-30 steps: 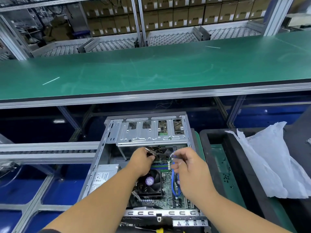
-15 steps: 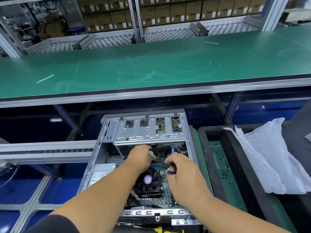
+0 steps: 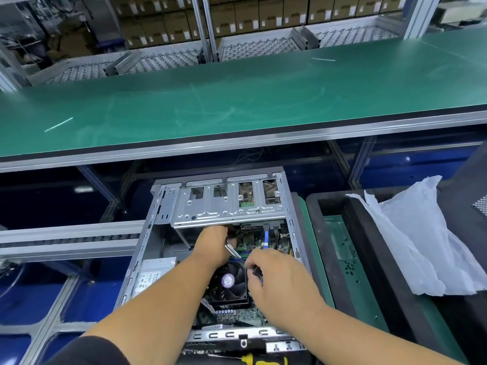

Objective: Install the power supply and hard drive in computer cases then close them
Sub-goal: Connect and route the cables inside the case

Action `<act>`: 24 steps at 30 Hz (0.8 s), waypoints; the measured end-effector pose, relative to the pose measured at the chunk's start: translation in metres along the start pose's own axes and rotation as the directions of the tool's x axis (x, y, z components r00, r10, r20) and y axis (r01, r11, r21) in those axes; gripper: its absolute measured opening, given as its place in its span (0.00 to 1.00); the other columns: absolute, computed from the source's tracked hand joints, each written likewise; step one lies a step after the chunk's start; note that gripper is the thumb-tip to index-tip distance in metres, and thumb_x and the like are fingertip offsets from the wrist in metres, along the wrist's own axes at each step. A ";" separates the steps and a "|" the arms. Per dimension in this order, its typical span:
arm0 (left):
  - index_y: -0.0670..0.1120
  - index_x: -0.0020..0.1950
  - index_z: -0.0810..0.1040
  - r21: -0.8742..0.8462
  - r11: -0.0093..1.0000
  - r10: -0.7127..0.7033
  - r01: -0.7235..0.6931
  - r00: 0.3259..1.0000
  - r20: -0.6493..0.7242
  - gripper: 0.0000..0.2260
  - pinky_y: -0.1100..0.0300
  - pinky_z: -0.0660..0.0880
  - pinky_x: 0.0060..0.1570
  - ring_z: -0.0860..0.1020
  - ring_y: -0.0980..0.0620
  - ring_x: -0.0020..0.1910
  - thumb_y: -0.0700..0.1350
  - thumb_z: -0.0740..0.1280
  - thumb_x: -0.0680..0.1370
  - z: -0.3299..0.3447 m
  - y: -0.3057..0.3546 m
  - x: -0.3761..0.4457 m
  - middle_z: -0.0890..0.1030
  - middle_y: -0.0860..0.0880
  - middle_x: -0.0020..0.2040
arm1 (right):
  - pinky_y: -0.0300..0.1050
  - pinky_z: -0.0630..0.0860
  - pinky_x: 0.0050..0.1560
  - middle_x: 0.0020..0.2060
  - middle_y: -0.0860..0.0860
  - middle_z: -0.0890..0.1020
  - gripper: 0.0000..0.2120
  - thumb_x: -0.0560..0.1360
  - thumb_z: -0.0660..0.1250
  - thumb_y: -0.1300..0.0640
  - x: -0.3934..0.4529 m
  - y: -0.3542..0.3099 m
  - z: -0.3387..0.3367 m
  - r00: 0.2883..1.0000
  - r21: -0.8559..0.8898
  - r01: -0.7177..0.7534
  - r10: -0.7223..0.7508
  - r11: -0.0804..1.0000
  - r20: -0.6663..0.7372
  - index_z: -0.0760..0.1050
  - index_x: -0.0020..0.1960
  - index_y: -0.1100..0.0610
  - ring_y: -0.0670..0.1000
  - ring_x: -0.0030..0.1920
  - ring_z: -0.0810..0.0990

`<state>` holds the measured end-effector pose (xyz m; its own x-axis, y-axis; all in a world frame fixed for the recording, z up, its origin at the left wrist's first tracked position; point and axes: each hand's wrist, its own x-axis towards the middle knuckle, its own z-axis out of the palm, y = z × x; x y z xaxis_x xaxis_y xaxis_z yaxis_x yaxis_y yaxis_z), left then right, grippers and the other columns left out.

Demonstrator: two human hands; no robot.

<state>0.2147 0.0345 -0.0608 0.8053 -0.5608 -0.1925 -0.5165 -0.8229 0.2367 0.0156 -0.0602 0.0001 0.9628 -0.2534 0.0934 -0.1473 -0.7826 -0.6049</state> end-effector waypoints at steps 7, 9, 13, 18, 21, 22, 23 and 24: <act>0.45 0.32 0.65 -0.137 0.989 -0.065 0.058 0.997 -0.052 0.21 0.54 0.67 0.36 0.75 0.39 0.39 0.49 0.71 0.79 0.002 0.002 -0.004 0.70 0.45 0.33 | 0.42 0.65 0.47 0.46 0.43 0.79 0.05 0.80 0.61 0.51 0.001 -0.001 -0.003 1.000 0.006 0.013 -0.013 1.000 -0.006 0.75 0.54 0.45 0.48 0.44 0.76; 0.45 0.32 0.65 -0.121 0.991 -0.065 0.059 0.997 -0.050 0.22 0.54 0.68 0.38 0.78 0.39 0.42 0.52 0.71 0.79 0.001 0.002 -0.004 0.70 0.45 0.34 | 0.42 0.64 0.47 0.46 0.43 0.79 0.05 0.81 0.61 0.52 0.000 -0.001 -0.003 1.000 0.004 0.015 -0.015 1.000 0.000 0.75 0.54 0.45 0.47 0.44 0.76; 0.47 0.30 0.65 -0.230 0.973 -0.031 0.019 0.998 -0.050 0.18 0.57 0.65 0.30 0.69 0.49 0.31 0.45 0.69 0.75 0.002 0.003 -0.007 0.69 0.50 0.29 | 0.41 0.62 0.46 0.45 0.43 0.78 0.04 0.80 0.61 0.52 0.000 -0.002 -0.003 1.000 0.004 0.007 -0.007 1.000 0.000 0.74 0.52 0.45 0.47 0.44 0.75; 0.48 0.30 0.66 -0.311 0.951 -0.029 -0.005 0.994 -0.104 0.15 0.64 0.61 0.25 0.66 0.55 0.25 0.44 0.67 0.73 0.002 0.006 -0.012 0.69 0.52 0.25 | 0.41 0.65 0.43 0.42 0.42 0.76 0.03 0.81 0.61 0.53 0.000 -0.001 -0.003 0.999 0.016 -0.025 0.026 1.000 -0.032 0.73 0.50 0.45 0.47 0.43 0.75; 0.50 0.31 0.71 -0.265 0.964 -0.010 -0.016 0.995 -0.096 0.14 0.59 0.67 0.32 0.71 0.54 0.30 0.44 0.70 0.75 0.001 0.003 -0.011 0.74 0.53 0.29 | 0.42 0.68 0.43 0.42 0.42 0.77 0.04 0.81 0.61 0.53 0.000 0.000 -0.001 0.998 0.033 -0.042 0.044 0.999 -0.055 0.74 0.51 0.46 0.49 0.44 0.75; 0.49 0.33 0.74 -0.239 0.971 -0.002 -0.019 0.996 -0.089 0.13 0.58 0.69 0.35 0.73 0.50 0.34 0.45 0.71 0.76 0.000 0.002 -0.011 0.76 0.52 0.32 | 0.42 0.68 0.44 0.42 0.43 0.77 0.04 0.81 0.62 0.54 0.001 0.001 -0.001 0.997 0.038 -0.045 0.047 0.998 -0.064 0.74 0.51 0.47 0.49 0.43 0.75; 0.48 0.35 0.77 -0.214 0.977 0.005 -0.023 0.996 -0.085 0.11 0.57 0.72 0.38 0.75 0.47 0.38 0.46 0.72 0.76 -0.001 0.002 -0.010 0.79 0.51 0.34 | 0.42 0.66 0.44 0.42 0.43 0.77 0.04 0.81 0.62 0.54 0.001 0.000 -0.001 0.996 0.037 -0.044 0.047 0.998 -0.072 0.75 0.51 0.47 0.49 0.43 0.75; 0.48 0.37 0.79 -0.188 0.982 0.013 -0.029 0.996 -0.086 0.09 0.56 0.74 0.40 0.77 0.45 0.41 0.47 0.73 0.76 -0.001 0.002 -0.009 0.81 0.49 0.37 | 0.42 0.65 0.46 0.42 0.44 0.78 0.04 0.81 0.62 0.55 0.001 0.000 0.000 0.996 0.027 -0.041 0.043 0.999 -0.078 0.75 0.50 0.48 0.49 0.43 0.75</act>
<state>0.2061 0.0378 -0.0577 0.8208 -0.5612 -0.1071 -0.4754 -0.7749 0.4166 0.0166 -0.0607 0.0002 0.9352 -0.3300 0.1288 -0.1800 -0.7557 -0.6296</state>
